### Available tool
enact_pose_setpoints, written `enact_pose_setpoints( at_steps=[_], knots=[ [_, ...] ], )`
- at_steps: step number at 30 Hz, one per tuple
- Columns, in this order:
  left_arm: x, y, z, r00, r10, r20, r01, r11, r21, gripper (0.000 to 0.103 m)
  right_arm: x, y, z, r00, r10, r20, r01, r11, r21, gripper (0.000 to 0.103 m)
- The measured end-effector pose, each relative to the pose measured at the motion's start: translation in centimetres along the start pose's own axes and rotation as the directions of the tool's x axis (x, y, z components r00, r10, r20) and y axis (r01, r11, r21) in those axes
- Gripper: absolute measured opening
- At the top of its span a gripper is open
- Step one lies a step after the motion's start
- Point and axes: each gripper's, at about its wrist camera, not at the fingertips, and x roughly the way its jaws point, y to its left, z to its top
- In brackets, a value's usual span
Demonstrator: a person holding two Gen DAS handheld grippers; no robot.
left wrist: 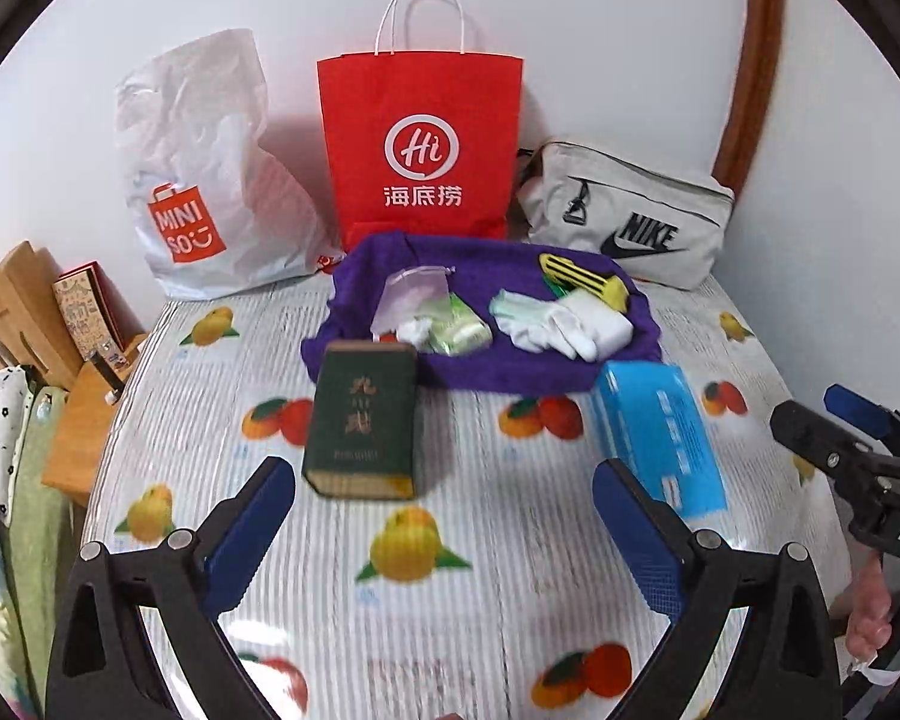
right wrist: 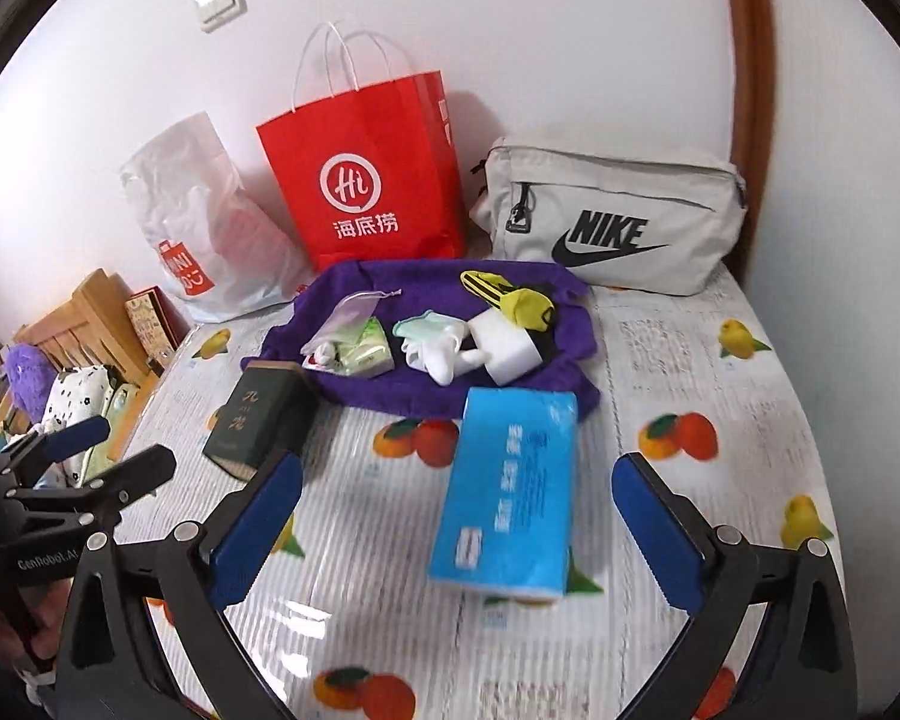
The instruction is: Organize soft objects
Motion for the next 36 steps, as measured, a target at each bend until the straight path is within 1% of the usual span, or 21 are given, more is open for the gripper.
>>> enact_pose_setpoints(
  at_steps=[7,10,13,18,25,36],
  knots=[
    [-3.3,-1.0,-3.8,0.999,0.013,0.039,-0.014,1.000,0.016,0.100,-2.8,-0.7,-3.7,1.000,0.004,0.011,-0.005,0.999,0.036,0.102],
    [-4.4,-1.2,-5.0,0.998,0.016,0.054,-0.017,1.000,0.018,0.100,-4.0,-0.7,-4.8,1.000,-0.009,0.025,0.008,1.000,0.028,0.102],
    [-5.6,-1.3,-5.8,0.997,0.014,0.075,-0.015,1.000,0.014,0.100,-5.2,-0.6,-5.6,0.999,-0.005,0.039,0.003,1.000,0.029,0.102],
    [-6.9,-1.7,-6.5,0.995,0.006,0.098,-0.008,1.000,0.016,0.100,-6.7,-0.5,-6.4,0.998,-0.006,0.064,0.005,1.000,0.016,0.102],
    [-8.0,-2.1,-7.1,0.993,0.007,0.117,-0.008,1.000,0.012,0.100,-7.5,-0.8,-7.0,0.996,-0.013,0.084,0.011,1.000,0.021,0.102],
    [-8.3,-2.6,-7.3,0.993,0.011,0.116,-0.014,1.000,0.027,0.100,-8.2,-0.8,-7.5,0.995,-0.010,0.095,0.009,1.000,0.012,0.102]
  ],
)
